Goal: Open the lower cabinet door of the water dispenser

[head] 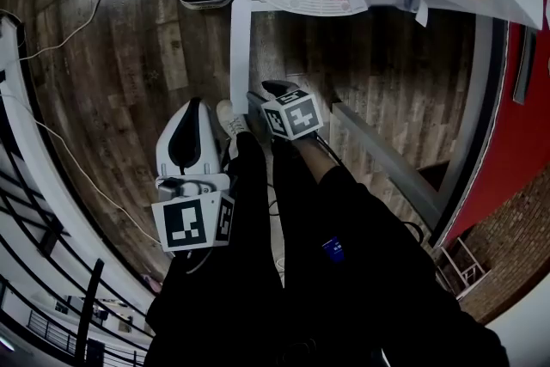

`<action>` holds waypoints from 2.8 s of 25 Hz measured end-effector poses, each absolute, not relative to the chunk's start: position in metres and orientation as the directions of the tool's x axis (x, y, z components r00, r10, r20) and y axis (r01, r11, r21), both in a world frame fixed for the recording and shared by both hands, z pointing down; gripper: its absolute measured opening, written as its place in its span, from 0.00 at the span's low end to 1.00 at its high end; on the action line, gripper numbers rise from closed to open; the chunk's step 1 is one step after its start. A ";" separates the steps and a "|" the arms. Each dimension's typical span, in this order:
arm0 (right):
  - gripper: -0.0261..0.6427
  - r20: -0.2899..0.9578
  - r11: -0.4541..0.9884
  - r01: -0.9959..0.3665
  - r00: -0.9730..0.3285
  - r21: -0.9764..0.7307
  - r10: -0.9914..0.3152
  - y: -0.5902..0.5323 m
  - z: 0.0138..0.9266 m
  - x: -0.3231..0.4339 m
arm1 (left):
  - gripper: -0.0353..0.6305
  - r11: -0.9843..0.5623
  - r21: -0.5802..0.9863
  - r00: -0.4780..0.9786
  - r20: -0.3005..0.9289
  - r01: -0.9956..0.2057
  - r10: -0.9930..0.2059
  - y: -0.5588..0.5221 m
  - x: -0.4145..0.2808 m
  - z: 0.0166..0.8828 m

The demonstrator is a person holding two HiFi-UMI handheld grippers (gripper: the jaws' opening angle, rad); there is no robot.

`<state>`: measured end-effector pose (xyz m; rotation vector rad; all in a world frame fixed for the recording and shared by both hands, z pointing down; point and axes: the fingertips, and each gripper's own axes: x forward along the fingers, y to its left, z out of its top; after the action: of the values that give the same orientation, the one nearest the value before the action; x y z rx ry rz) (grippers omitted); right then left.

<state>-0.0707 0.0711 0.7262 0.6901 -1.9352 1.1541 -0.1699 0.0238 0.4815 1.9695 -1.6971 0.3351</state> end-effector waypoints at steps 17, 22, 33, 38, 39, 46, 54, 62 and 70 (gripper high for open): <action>0.03 0.845 0.313 -0.860 -0.481 -0.404 -0.232 0.003 0.687 0.013 | 0.06 -0.151 0.188 0.223 0.468 -0.971 -0.855 0.004 -0.162 0.451; 0.03 0.843 0.291 -0.874 -0.465 -0.388 -0.271 -0.009 0.670 0.027 | 0.06 -0.165 0.179 0.231 0.465 -0.970 -0.855 0.004 -0.159 0.446; 0.03 0.815 0.170 -0.897 -0.442 -0.408 -0.374 -0.007 0.625 0.067 | 0.06 -0.202 0.176 0.261 0.455 -0.964 -0.851 0.008 -0.142 0.425; 0.03 0.815 0.212 -0.900 -0.435 -0.381 -0.384 -0.002 0.611 0.075 | 0.06 -0.202 0.171 0.259 0.450 -0.964 -0.855 0.012 -0.138 0.420; 0.03 0.813 0.229 -0.900 -0.434 -0.371 -0.387 -0.001 0.608 0.077 | 0.06 -0.205 0.171 0.261 0.449 -0.964 -0.854 0.013 -0.136 0.419; 0.03 0.794 0.292 -0.905 -0.415 -0.309 -0.445 -0.003 0.577 0.093 | 0.06 -0.226 0.165 0.277 0.443 -0.960 -0.853 0.016 -0.132 0.411; 0.03 0.715 0.218 -0.898 -0.437 -0.382 -0.545 -0.018 0.517 0.110 | 0.06 -0.248 0.165 0.296 0.421 -0.955 -0.858 0.011 -0.126 0.387; 0.03 0.595 0.125 -0.829 -0.487 -0.545 -0.639 -0.027 0.434 0.139 | 0.06 -0.267 0.171 0.314 0.395 -0.948 -0.863 0.002 -0.128 0.372; 0.03 0.564 0.020 -0.801 -0.439 -0.599 -0.699 -0.016 0.379 0.186 | 0.06 -0.287 0.182 0.337 0.388 -0.940 -0.858 0.000 -0.118 0.364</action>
<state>0.1864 -0.0161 0.3789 1.5990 -2.1618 1.3997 -0.1179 -0.0002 0.3639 2.2324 -1.5879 0.3037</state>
